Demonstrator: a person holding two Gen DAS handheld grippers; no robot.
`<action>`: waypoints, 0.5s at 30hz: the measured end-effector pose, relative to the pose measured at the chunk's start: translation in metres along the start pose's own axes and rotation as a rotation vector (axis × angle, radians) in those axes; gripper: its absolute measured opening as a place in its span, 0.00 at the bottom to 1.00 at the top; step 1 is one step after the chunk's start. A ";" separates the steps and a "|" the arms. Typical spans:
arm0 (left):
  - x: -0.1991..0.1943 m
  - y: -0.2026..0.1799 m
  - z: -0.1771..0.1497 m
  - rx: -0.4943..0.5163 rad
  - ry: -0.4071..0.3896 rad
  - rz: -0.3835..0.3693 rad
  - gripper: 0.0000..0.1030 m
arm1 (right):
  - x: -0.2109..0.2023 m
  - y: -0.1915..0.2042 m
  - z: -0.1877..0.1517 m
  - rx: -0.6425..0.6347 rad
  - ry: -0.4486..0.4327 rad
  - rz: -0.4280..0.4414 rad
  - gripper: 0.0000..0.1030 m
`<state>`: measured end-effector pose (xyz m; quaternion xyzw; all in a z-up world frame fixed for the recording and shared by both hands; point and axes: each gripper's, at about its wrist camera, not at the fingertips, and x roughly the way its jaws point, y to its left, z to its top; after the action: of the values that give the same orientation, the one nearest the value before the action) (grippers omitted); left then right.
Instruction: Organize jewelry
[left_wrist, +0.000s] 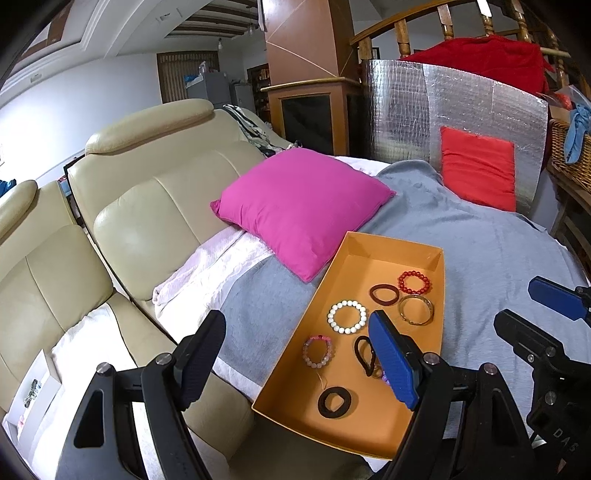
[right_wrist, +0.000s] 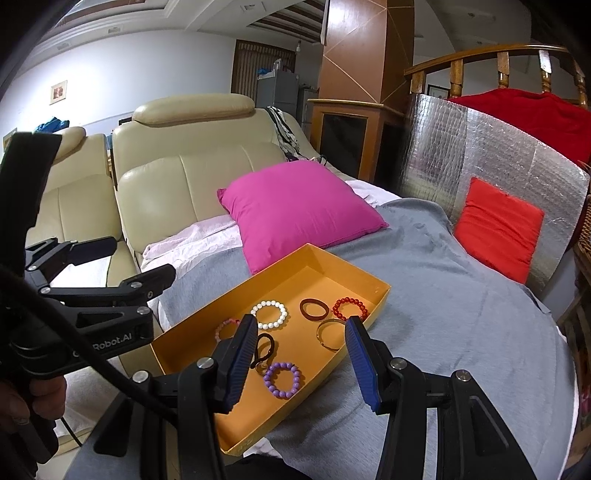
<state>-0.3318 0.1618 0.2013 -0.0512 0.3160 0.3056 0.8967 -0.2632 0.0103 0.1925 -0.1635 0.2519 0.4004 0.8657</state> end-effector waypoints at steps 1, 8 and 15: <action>0.001 0.001 0.000 -0.001 0.001 0.001 0.78 | 0.001 0.000 0.000 0.001 0.001 0.000 0.52; 0.010 0.005 -0.001 -0.010 0.015 0.001 0.78 | 0.011 0.002 0.001 -0.008 0.018 0.007 0.52; 0.019 0.008 0.000 -0.013 0.027 0.011 0.78 | 0.023 0.003 0.002 -0.015 0.026 0.016 0.52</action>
<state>-0.3248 0.1775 0.1907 -0.0595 0.3261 0.3117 0.8905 -0.2521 0.0267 0.1809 -0.1730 0.2617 0.4071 0.8578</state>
